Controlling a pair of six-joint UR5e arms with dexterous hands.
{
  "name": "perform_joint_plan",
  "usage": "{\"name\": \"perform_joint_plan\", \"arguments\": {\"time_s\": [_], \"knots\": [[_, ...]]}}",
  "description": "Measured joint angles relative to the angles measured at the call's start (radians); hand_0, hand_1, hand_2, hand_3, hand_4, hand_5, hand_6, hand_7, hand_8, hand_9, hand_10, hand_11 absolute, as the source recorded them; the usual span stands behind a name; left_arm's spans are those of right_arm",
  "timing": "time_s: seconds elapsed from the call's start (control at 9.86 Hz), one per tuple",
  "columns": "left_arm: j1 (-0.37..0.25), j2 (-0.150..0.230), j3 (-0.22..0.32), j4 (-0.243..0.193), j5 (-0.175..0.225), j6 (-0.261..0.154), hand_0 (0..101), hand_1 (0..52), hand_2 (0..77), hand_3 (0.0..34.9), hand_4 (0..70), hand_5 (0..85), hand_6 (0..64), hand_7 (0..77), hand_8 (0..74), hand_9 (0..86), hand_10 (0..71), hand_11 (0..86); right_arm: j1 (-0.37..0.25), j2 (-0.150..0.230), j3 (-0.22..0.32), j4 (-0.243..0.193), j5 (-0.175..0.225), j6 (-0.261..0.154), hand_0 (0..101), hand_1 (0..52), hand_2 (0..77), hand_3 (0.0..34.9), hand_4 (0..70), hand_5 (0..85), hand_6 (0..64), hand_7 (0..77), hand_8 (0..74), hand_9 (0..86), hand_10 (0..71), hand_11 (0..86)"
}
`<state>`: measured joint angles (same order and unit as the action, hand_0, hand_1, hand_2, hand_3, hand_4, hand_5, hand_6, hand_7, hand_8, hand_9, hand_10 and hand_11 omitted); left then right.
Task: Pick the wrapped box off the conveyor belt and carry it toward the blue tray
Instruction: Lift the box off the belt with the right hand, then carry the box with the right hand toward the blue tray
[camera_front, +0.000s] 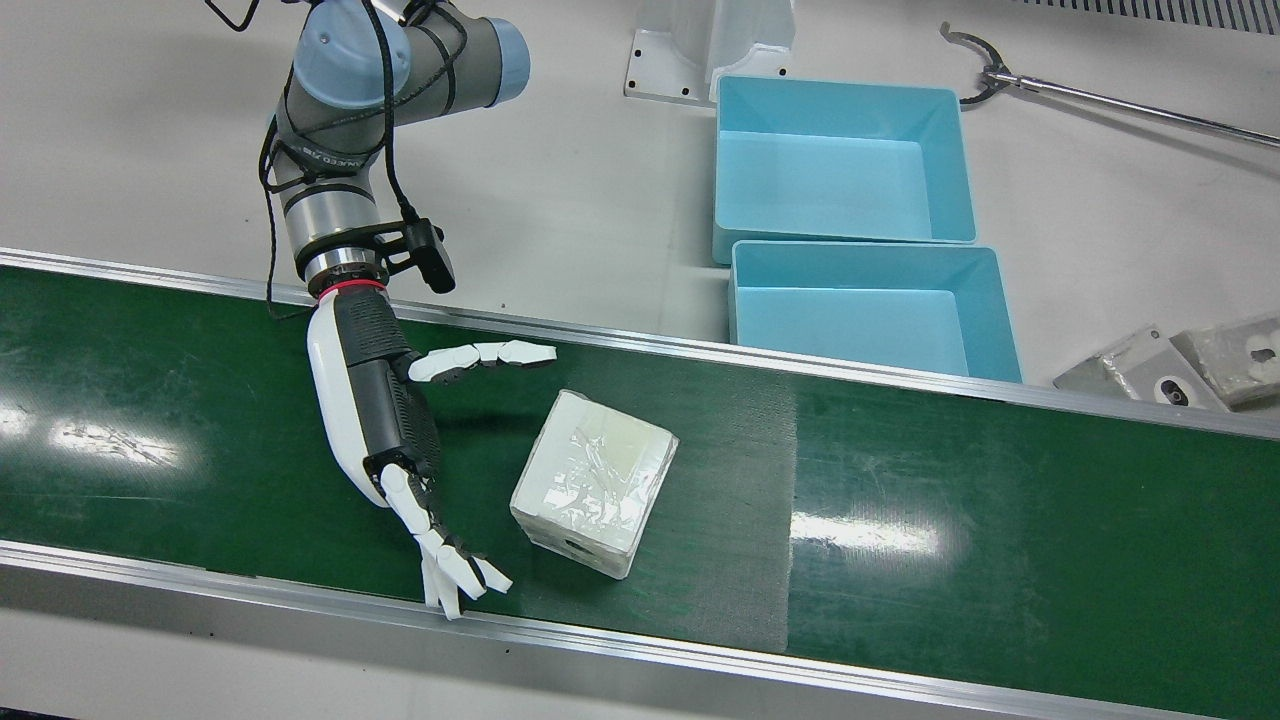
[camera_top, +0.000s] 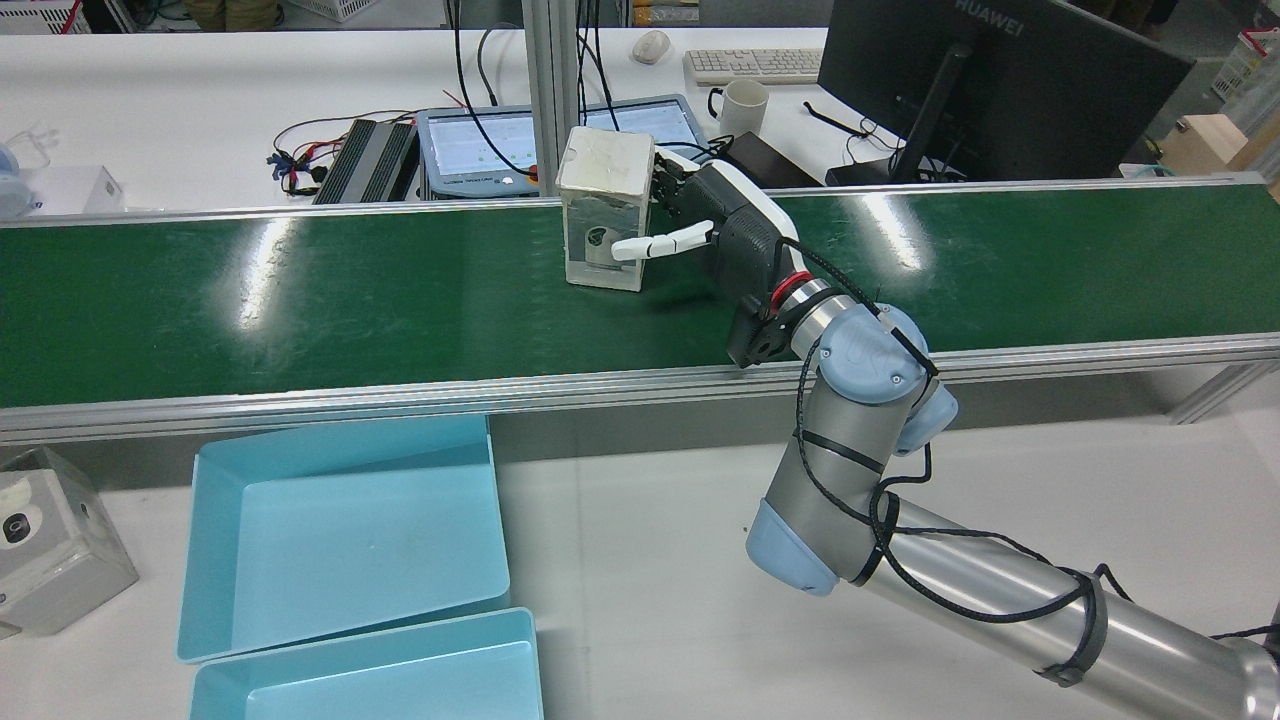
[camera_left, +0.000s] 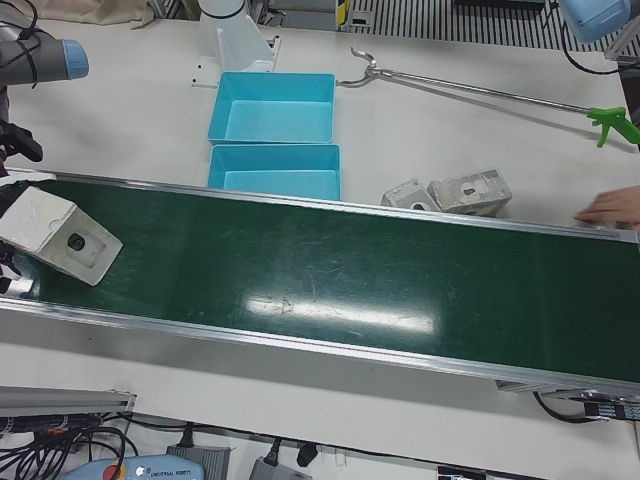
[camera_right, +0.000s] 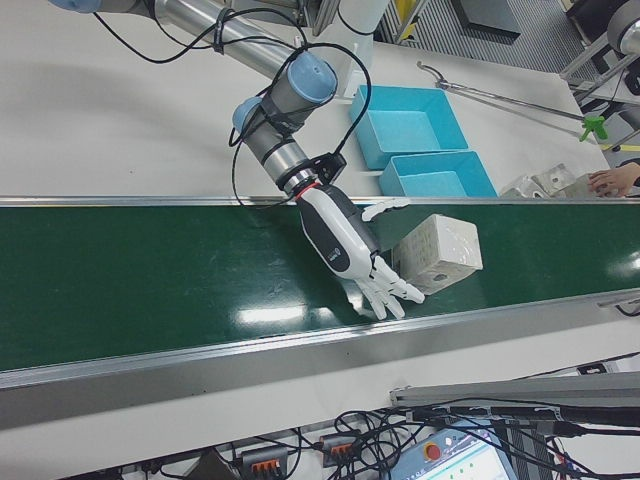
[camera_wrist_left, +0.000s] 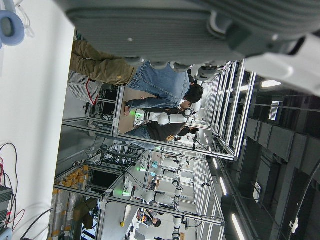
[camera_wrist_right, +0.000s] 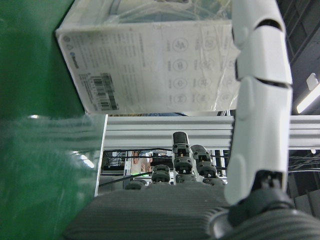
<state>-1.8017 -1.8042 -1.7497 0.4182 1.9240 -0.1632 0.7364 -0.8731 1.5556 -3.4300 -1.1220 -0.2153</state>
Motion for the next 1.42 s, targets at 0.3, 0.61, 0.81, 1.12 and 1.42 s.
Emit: {"name": "perform_joint_plan", "arguments": {"time_s": [0.3, 0.61, 0.81, 1.12, 1.42], "knots": [[0.000, 0.000, 0.000, 0.000, 0.000, 0.000, 0, 0.0, 1.1, 0.0, 0.0, 1.1, 0.5, 0.5, 0.5, 0.5, 0.0, 0.5, -0.023, 0.033, -0.013, 0.000, 0.031, -0.036, 48, 17.5, 15.3, 1.4, 10.4, 10.4, 4.9, 17.5, 3.8, 6.5, 0.0, 1.1], [0.000, 0.000, 0.000, 0.000, 0.000, 0.000, 0, 0.0, 1.1, 0.0, 0.5, 1.1, 0.5, 0.5, 0.5, 0.0, 0.0, 0.5, -0.027, 0.036, -0.015, -0.008, 0.059, -0.044, 61, 24.5, 26.7, 0.4, 26.2, 30.0, 20.7, 32.7, 21.3, 29.5, 12.0, 0.0], [0.000, 0.000, 0.000, 0.000, 0.000, 0.000, 0, 0.0, 1.1, 0.0, 0.0, 1.1, 0.5, 0.5, 0.5, 0.5, 0.0, 0.5, -0.023, 0.032, -0.004, -0.016, 0.063, -0.044, 55, 18.0, 30.5, 0.3, 27.8, 37.6, 26.7, 36.0, 31.1, 37.1, 27.3, 10.9], [0.000, 0.000, 0.000, 0.000, 0.000, 0.000, 0, 0.0, 0.5, 0.0, 0.5, 1.1, 0.0, 0.5, 0.5, 0.0, 0.0, 0.5, -0.016, 0.036, 0.124, -0.107, 0.079, -0.048, 50, 13.6, 33.3, 0.7, 22.9, 43.6, 29.5, 36.5, 36.5, 39.3, 42.0, 25.6], [0.000, 0.000, 0.000, 0.000, 0.000, 0.000, 0, 0.0, 0.5, 0.0, 0.0, 1.1, 0.5, 0.5, 0.5, 0.0, 0.5, 0.5, -0.125, 0.060, 0.253, -0.151, 0.147, -0.135, 47, 13.6, 33.3, 0.2, 26.2, 45.8, 29.5, 36.5, 45.8, 44.2, 57.8, 29.5]]}}
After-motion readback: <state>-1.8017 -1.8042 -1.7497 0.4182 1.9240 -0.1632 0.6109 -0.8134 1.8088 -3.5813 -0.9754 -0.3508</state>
